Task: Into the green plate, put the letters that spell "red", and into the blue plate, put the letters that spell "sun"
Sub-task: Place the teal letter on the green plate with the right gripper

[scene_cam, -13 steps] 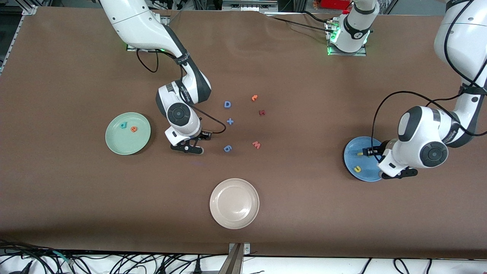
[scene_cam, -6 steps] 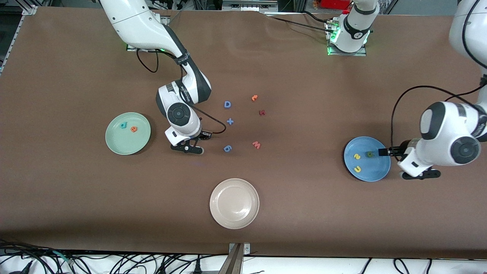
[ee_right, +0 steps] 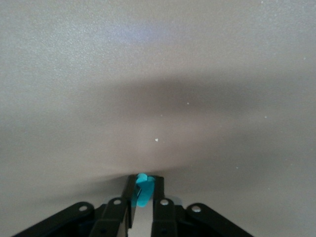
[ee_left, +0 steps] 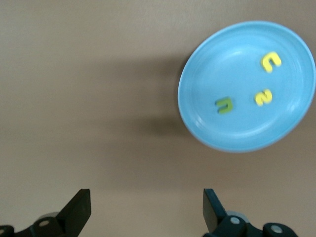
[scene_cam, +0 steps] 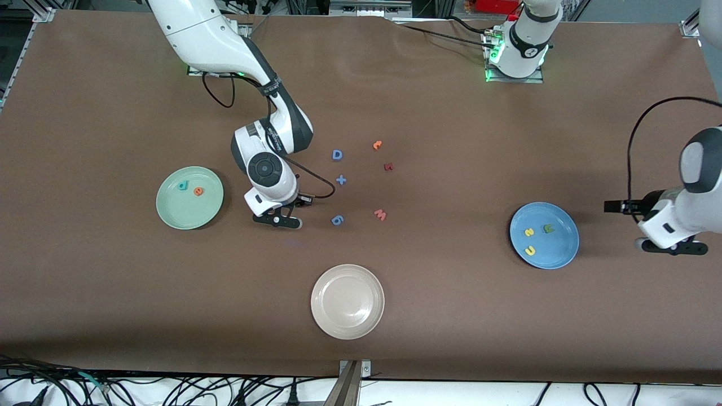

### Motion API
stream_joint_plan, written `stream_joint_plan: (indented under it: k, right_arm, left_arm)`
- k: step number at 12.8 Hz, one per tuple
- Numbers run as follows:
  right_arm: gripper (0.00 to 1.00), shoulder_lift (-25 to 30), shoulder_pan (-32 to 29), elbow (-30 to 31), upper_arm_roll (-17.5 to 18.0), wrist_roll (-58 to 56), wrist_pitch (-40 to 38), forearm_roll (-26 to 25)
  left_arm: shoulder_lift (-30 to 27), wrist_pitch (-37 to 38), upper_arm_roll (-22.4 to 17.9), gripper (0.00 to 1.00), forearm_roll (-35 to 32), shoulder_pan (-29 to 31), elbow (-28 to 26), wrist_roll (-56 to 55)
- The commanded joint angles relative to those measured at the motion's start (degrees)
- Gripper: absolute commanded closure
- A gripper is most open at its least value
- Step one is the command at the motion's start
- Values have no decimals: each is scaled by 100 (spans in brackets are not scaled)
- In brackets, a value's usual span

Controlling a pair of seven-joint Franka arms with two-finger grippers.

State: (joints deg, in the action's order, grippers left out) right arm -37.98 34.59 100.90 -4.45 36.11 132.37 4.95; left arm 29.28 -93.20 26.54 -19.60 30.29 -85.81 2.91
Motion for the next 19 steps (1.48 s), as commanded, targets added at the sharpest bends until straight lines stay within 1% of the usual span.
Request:
stream_joint_plan:
  k: [1,2,3,4,5,6,7,9,12,15,16,18,19]
  right_arm:
    - [97,-52,47,-97,-38,116,-1,-99]
    - [99,-52,47,-97,-38,116,-1,-99]
    - [100,-52,47,-97,-38,116,-1,-90]
    - [100,-34,47,-114,-47,168,-27,-90]
    - [100,9,13,-123,-47,151,-53,-90]
    - [100,105,4,-123,-90,125,-141,-90]
    - [100,228,-5,-132,-178,116,-316,-29]
    - [100,544,-14,-167,-441,55,-868,-11]
    - [100,1019,-23,-176,-819,-366,-1528,-3]
    - [100,1292,-23,-141,-1398,-981,-2213,-11]
    - [100,1336,-23,-89,-1618,-1183,-2355,-11]
    - [100,1451,-40,261,-1952,-1482,-2287,-3]
    - [100,1460,-41,481,-1989,-1510,-2121,6]
  left_arm:
    - [-481,478,-17,0,43,-84,180,324]
    - [-711,609,-183,0,279,-241,136,316]
    - [-1009,767,-698,0,725,-669,118,298]
    - [-1342,925,-1382,0,1225,-1247,109,272]
    - [-1615,1066,-1824,0,1526,-1619,74,263]
    - [-1862,1137,-1993,0,1599,-1857,65,246]
    - [-2082,1190,-2047,0,1600,-2025,56,228]
    - [-2329,1260,-2319,0,1617,-2420,82,149]
    - [-2523,1340,-2504,0,1696,-2694,118,114]
    - [-2611,1270,-2514,0,1775,-2774,39,-44]
    - [-2611,1217,-2514,0,1880,-2800,38,-53]
    - [-2594,1068,-2514,0,1916,-2800,-31,-53]
    - [-2542,1059,-2496,0,1916,-2739,-32,-53]
